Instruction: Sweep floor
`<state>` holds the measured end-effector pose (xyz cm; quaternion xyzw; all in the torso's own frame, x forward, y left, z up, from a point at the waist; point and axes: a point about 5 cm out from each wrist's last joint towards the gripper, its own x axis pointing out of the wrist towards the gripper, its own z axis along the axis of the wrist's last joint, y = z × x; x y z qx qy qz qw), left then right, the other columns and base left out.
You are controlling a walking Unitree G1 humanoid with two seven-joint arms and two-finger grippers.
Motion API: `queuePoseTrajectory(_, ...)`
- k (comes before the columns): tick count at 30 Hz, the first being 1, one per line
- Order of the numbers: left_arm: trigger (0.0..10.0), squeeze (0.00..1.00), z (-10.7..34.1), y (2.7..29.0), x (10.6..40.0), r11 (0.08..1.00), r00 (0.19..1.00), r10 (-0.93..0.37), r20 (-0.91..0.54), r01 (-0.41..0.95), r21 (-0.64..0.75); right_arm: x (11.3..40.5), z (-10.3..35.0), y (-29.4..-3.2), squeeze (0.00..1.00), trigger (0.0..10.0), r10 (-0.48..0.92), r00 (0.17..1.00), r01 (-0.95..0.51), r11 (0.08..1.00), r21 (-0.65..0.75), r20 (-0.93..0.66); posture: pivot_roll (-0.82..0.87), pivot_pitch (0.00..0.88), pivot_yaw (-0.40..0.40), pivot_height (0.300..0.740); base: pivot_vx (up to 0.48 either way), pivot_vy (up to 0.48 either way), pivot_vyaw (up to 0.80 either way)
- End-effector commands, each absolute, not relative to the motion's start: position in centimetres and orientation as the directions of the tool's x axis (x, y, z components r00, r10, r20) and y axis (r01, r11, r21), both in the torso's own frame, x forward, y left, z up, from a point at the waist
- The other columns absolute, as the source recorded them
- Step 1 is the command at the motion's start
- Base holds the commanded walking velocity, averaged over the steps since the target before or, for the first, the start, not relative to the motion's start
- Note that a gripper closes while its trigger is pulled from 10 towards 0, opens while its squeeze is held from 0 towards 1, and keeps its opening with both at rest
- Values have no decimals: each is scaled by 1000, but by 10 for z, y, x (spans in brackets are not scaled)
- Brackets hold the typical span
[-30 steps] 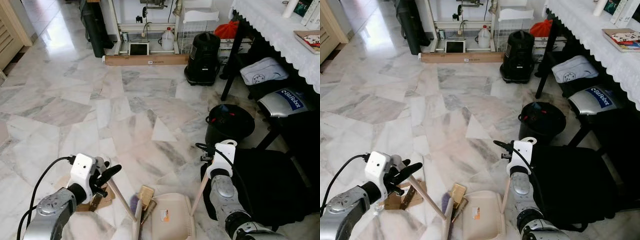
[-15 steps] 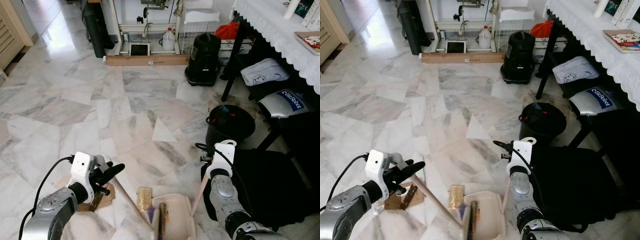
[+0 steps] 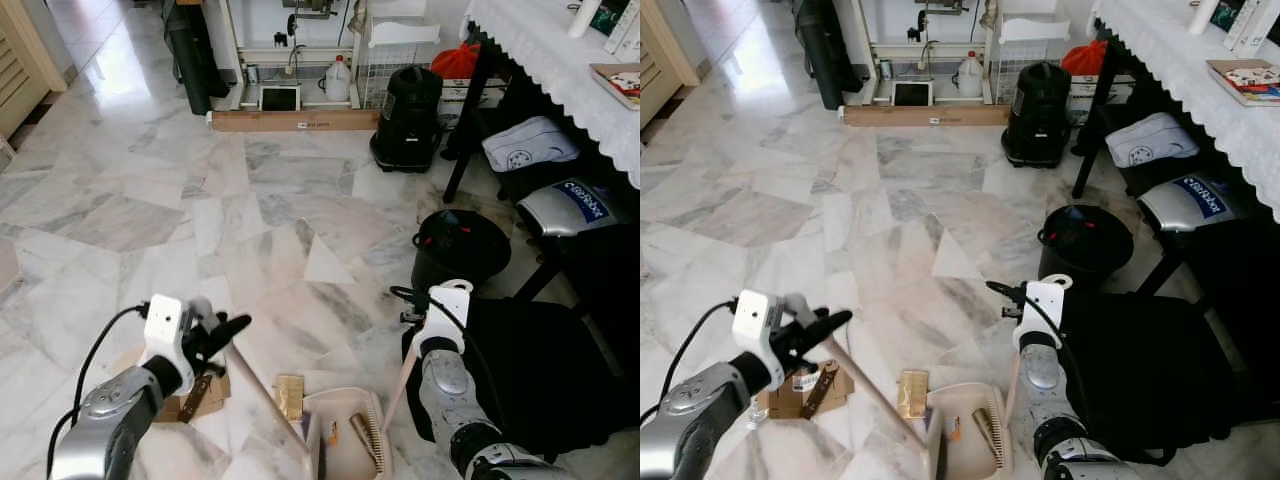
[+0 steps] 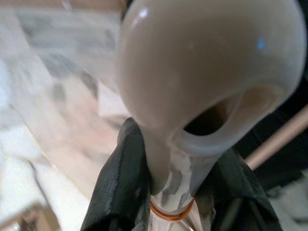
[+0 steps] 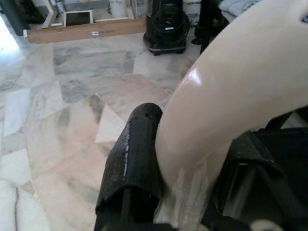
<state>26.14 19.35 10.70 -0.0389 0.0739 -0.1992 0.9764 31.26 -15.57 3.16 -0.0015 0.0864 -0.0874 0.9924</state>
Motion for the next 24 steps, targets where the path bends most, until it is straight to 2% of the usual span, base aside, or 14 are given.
queuePoseTrajectory(1,10000,0,128,201,270,948,948,-317,-8,317,-18,308,24,-160,0,10000,-195,955,201,980,6,-223,84,98,-7,740,0,0,0)
queuePoseTrajectory(4,10000,0,136,200,273,956,955,-294,38,294,13,308,25,-163,0,10000,-203,955,210,978,13,-216,84,94,-11,740,0,0,0)
queuePoseTrajectory(13,10000,0,136,198,274,957,956,-289,53,287,34,308,27,-172,0,10000,-241,949,256,965,53,-206,81,90,-11,740,0,0,0)
queuePoseTrajectory(24,10000,0,134,188,279,962,958,-269,97,263,72,313,41,-188,0,10000,-291,950,303,948,103,-117,66,69,-21,740,0,0,0)
